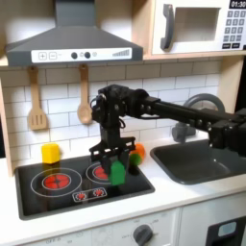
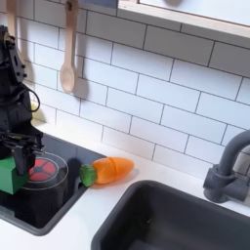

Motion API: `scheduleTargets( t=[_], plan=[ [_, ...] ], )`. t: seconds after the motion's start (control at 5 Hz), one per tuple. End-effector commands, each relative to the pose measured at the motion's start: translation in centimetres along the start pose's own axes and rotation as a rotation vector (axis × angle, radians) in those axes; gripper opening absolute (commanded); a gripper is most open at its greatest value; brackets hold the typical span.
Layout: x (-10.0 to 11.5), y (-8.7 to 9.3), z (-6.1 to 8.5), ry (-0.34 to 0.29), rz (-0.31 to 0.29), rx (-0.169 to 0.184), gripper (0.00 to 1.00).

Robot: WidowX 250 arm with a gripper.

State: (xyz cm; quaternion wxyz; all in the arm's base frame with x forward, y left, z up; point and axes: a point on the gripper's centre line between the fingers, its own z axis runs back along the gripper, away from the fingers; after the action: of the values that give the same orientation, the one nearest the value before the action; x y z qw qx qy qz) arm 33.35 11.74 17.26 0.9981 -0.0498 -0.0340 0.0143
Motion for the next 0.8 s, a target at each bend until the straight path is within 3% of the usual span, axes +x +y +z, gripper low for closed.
scheduleTargets(
  t=[0.0, 0.2, 0.4, 0.6],
  plan=[
    [0.11, 0.08, -0.15, -0.001, 0.000, 0.006, 0.00],
    [-0.09, 0.55, -0.32, 0.003, -0.002, 0.005, 0.00],
    [-0.07, 0.07, -0.27, 0.007, -0.020, -0.019, 0.00],
    [-0.02, -0.01, -0.65, 0.017, -0.027, -0.014, 0.00]
  ],
)
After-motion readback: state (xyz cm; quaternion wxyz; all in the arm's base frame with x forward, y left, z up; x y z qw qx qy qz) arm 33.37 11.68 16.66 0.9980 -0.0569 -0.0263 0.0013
